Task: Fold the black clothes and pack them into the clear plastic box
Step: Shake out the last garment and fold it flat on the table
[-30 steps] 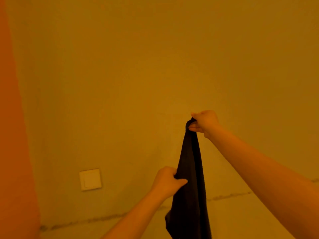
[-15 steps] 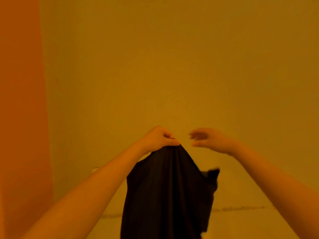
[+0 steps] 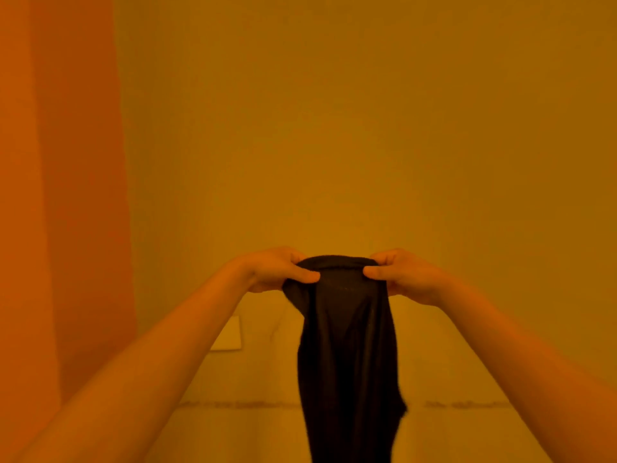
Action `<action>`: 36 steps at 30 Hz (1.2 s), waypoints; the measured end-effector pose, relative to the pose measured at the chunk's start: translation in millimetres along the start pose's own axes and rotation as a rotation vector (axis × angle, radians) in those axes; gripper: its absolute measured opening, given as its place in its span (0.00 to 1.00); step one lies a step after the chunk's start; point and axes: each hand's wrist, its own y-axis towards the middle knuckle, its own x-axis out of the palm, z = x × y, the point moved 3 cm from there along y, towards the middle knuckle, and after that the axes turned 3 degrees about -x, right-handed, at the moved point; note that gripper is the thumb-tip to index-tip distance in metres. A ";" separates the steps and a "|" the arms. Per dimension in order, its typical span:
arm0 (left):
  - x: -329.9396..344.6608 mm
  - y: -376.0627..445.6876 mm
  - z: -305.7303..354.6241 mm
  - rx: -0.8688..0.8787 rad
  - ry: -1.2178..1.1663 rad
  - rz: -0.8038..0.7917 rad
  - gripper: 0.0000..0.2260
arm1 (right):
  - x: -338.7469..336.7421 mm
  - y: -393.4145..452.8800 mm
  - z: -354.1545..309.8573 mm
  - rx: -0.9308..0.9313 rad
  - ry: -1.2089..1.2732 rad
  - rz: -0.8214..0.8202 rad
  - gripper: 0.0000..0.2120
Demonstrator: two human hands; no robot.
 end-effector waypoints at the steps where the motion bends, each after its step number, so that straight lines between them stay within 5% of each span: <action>1: -2.1 -1.0 -1.1 0.037 -0.081 0.031 0.05 | -1.2 -0.2 0.7 0.027 -0.004 -0.041 0.23; 4: 8.1 2.7 6.0 0.105 -0.088 0.105 0.04 | 15.4 3.6 -4.9 0.085 -0.091 -0.175 0.33; 7: 23.5 10.0 17.3 0.171 -0.016 0.233 0.06 | 35.2 16.7 -16.2 0.063 -0.161 -0.087 0.16; 9: 28.8 9.6 14.9 0.223 -0.202 0.323 0.05 | 33.2 21.6 -20.9 0.034 -0.152 0.046 0.08; 11: 38.0 9.8 2.2 0.281 -0.461 0.197 0.05 | 24.8 20.4 -26.3 0.008 -0.073 0.138 0.05; 13: 57.0 9.5 -16.6 0.263 -0.451 0.049 0.13 | 13.7 16.9 -31.3 -0.020 -0.038 0.222 0.04; 20: 56.3 13.5 -55.6 0.187 -0.532 0.090 0.07 | -27.1 -6.6 -32.1 -0.006 0.022 0.349 0.07; 26: 51.4 7.6 -81.9 0.116 -0.323 -0.084 0.41 | -55.9 -26.9 -14.4 -0.075 0.367 0.528 0.09; 29: 40.6 1.8 -87.0 0.071 -0.243 -0.042 0.33 | -64.2 -35.1 -10.5 -0.065 0.397 0.631 0.10; 33: 33.5 -1.6 -81.5 0.078 -0.256 0.133 0.07 | -71.1 -37.8 -4.8 -0.038 0.362 0.712 0.09; 36: 38.5 1.2 -73.9 0.105 -0.206 0.365 0.10 | -78.4 -37.5 -1.6 -0.025 0.262 0.801 0.09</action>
